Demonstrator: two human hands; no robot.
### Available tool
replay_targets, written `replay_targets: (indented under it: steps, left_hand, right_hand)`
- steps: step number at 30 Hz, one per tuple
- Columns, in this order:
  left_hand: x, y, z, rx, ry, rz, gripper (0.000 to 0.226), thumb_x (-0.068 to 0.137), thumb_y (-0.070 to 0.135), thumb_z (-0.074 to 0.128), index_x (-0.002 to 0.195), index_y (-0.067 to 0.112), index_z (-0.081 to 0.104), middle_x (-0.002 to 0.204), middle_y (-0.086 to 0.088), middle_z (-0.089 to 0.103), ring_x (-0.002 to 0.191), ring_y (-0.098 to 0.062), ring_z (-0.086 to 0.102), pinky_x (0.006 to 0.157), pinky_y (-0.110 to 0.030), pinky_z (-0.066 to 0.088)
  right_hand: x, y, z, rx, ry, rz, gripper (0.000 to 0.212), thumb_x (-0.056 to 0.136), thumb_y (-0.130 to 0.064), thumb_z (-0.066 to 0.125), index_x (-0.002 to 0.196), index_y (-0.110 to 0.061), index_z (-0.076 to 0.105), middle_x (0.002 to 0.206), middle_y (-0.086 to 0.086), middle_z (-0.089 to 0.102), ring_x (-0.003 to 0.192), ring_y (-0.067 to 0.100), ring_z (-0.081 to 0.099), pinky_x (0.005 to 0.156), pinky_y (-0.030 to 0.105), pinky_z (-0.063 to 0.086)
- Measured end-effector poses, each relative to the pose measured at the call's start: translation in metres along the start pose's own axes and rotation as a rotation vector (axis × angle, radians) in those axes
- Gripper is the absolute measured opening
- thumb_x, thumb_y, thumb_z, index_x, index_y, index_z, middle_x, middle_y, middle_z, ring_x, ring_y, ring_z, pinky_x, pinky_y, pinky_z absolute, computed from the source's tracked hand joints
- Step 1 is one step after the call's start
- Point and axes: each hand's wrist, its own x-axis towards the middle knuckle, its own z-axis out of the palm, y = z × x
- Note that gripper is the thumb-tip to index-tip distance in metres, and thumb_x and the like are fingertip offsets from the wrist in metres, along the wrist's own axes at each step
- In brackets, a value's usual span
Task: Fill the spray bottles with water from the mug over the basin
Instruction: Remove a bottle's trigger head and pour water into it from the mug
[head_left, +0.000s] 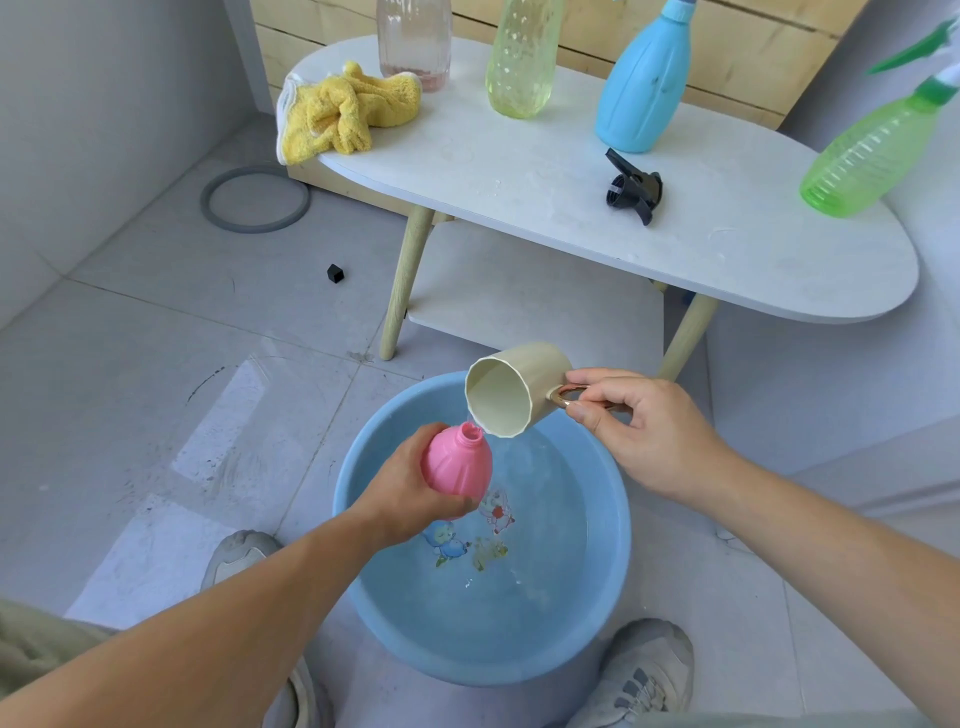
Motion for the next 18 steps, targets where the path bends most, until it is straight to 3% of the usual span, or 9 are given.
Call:
replay_targets:
  steps: [12,18]
  left_hand:
    - [-0.0013,0.0016,-0.0003,0.0,0.003,-0.003,0.085,0.062,0.02,0.094,0.131,0.039,0.048,0.119,0.007,0.058,0.102,-0.018,0.063,0.066,-0.025,0.061]
    - [-0.0019,0.0009,0.0002,-0.017,-0.002,-0.011,0.085,0.061,0.02,0.094,0.131,0.036,0.049,0.12,0.004,0.059,0.104,-0.021,0.063,0.066,-0.029,0.063]
  right_hand:
    - [0.0007,-0.0041,-0.0025,-0.087,0.003,-0.077,0.013,0.092,-0.026,0.066,0.086,-0.02,0.076,0.124,-0.012,0.066,0.119,-0.007,0.052,0.097,0.002,0.031]
    - [-0.001,-0.0064,-0.0031,-0.074,0.007,-0.092,0.014,0.092,-0.026,0.066,0.081,-0.02,0.073,0.122,-0.013,0.066,0.121,-0.009,0.049,0.093,0.021,0.04]
